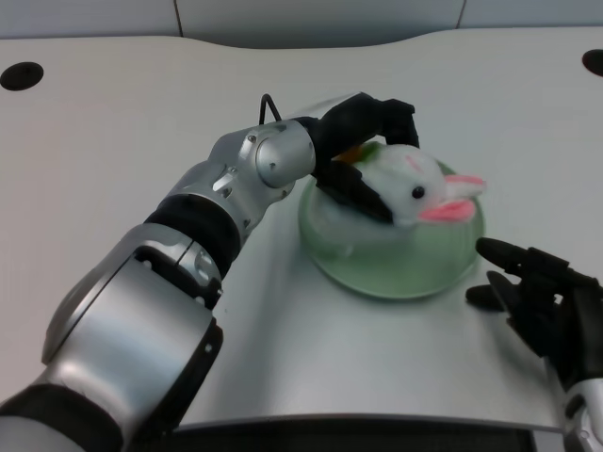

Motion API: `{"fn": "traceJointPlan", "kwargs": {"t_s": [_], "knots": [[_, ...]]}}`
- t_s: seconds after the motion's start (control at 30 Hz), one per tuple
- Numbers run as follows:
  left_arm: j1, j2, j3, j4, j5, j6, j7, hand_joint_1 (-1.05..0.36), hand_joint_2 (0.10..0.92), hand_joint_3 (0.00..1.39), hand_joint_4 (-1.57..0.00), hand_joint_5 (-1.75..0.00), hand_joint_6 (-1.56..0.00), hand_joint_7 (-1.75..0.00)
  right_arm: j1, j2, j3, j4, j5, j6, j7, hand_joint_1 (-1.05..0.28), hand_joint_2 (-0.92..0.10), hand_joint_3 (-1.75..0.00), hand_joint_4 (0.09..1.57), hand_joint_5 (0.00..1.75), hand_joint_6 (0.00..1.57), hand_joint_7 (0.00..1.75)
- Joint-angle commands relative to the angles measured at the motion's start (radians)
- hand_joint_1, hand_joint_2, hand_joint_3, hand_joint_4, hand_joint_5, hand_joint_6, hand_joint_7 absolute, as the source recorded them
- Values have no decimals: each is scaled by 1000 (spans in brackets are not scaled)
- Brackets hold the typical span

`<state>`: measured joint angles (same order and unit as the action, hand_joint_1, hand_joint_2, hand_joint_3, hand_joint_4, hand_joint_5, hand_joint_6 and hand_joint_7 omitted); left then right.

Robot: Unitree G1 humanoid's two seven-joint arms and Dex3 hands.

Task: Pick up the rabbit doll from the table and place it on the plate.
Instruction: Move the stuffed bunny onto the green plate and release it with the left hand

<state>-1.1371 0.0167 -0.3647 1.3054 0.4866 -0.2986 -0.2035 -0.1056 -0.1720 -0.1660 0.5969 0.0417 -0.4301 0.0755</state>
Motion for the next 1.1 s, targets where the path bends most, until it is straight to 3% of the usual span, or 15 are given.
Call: {"fn": "traceJointPlan", "kwargs": {"t_s": [0.03, 0.1, 0.2, 0.33, 0.4, 0.5, 0.6, 0.7, 0.83, 0.97, 1.1], "knots": [[-17, -5, 2, 9, -4, 9, -18, -453, 865, 0, -431, -1021, -593, -436, 8, 3, -4, -5, 15, -1, 9, -381, -921, -214, 794, 779, 971, 3], [-17, -5, 0, 10, -1, 15, -17, -514, 865, 0, -320, -742, -514, -210, 10, 4, -4, -9, 17, 2, 9, -390, -921, -211, 803, 785, 976, 5], [-15, -6, -13, 9, 13, 17, 4, -576, 861, 1, -177, -544, -387, -50, 11, 4, -5, -12, 18, 3, 8, -401, -921, -204, 796, 783, 979, 6], [-21, -3, -42, 10, 44, 36, 16, -651, 870, 4, -30, -397, -205, -5, 8, 0, -7, -2, 18, 0, 11, -410, -921, -199, 790, 780, 978, 6], [-24, -2, -54, 10, 57, 46, 18, -713, 877, 5, -5, -213, -122, -13, 9, -1, -6, -5, 16, 3, 10, -409, -921, -200, 788, 778, 977, 6], [-27, -1, -74, 10, 77, 53, 28, -801, 888, 7, 0, -35, -48, -21, 6, -1, -7, 2, 16, -8, 11, -405, -921, -201, 801, 784, 981, 7], [-30, -2, -96, 12, 100, 63, 45, -866, 896, 7, 1, -3, -6, -3, 5, -2, -5, 1, 10, -2, 6, -406, -921, -202, 800, 783, 979, 6], [-33, -3, -107, 15, 111, 77, 39, -915, 899, 7, 1, 0, 0, 0, 5, 0, -8, 2, 18, 3, 11, -412, -921, -198, 799, 781, 976, 5], [-34, -2, -111, 16, 116, 84, 36, -951, 901, 5, 1, 1, 1, 1, 6, -1, -7, -2, 12, 10, 5, -413, -921, -198, 798, 776, 976, 4], [-34, -1, -115, 18, 119, 90, 29, -973, 898, 3, 1, 1, 1, 1, 5, -2, -7, 4, 14, -5, 10, -404, -921, -204, 797, 773, 978, 5], [-33, 1, -106, 16, 108, 87, 28, -980, 889, 1, 1, 1, 1, 1, 7, -2, -7, -3, 15, 1, 10, -403, -921, -206, 799, 771, 976, 4]]}}
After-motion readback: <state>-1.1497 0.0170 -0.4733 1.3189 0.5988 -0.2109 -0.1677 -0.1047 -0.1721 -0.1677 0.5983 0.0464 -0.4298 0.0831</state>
